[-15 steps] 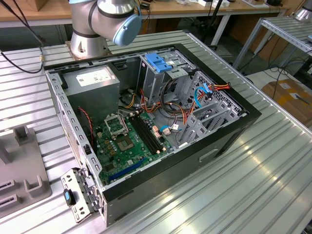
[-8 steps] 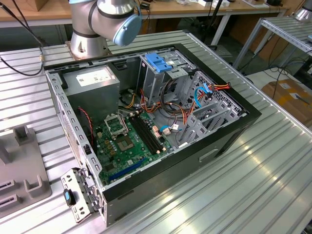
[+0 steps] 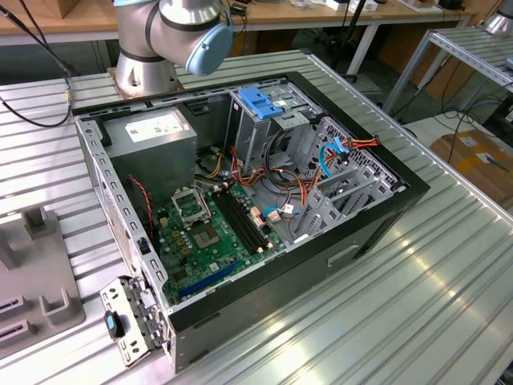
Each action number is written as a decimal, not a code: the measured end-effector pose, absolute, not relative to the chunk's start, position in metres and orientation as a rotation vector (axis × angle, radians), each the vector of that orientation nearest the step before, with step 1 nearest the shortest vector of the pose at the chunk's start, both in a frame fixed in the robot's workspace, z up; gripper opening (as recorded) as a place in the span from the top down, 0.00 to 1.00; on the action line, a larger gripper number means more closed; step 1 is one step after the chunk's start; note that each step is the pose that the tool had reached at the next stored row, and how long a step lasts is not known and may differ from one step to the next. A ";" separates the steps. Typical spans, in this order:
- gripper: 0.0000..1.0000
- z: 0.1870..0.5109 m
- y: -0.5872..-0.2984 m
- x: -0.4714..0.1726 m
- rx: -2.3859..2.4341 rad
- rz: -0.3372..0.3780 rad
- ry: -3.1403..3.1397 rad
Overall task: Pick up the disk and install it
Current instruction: 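Pick up the disk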
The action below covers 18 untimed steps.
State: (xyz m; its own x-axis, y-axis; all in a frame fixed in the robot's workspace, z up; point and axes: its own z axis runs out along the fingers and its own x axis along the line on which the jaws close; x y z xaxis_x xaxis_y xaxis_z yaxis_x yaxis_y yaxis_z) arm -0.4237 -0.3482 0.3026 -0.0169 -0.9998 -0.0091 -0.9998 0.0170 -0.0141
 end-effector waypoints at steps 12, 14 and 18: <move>0.43 0.302 -0.348 -0.424 -2.191 -0.006 2.228; 0.44 0.302 -0.348 -0.424 -2.191 -0.006 2.228; 0.51 0.303 -0.348 -0.424 -2.191 -0.006 2.228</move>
